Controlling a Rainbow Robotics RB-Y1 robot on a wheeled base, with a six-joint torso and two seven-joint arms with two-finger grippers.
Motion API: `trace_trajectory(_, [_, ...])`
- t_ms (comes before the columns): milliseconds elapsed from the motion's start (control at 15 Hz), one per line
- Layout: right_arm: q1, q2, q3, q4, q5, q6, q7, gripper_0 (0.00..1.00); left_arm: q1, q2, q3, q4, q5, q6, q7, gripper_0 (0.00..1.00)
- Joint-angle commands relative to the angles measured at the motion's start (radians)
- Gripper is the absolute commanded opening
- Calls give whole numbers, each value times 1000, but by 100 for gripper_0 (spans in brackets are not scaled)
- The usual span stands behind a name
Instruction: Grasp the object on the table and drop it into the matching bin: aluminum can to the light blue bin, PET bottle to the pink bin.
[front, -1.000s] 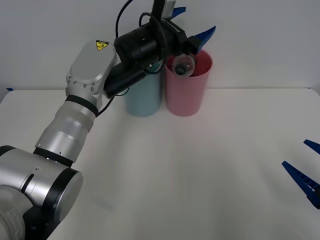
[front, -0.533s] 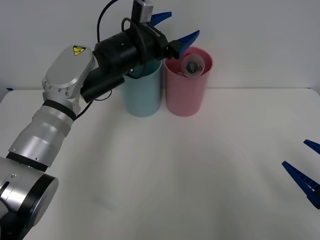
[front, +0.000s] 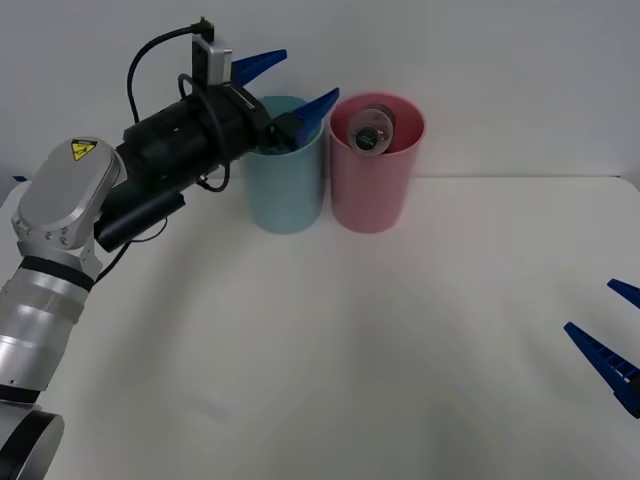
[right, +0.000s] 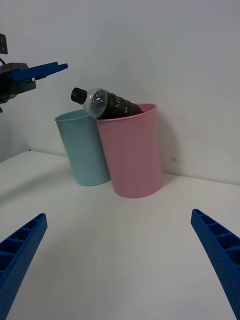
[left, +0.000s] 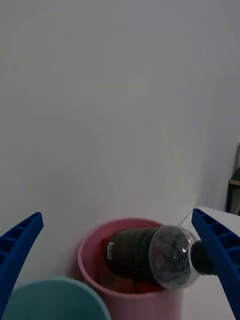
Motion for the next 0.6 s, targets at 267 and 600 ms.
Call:
trace_trajectory(267, [0, 0, 0, 0, 0, 0, 0, 100, 190, 35, 197, -140, -71, -191, 3, 100])
trace_trajectory(600, [0, 0, 0, 0, 0, 0, 0, 100, 418, 37, 395, -323, -108, -306, 3, 100])
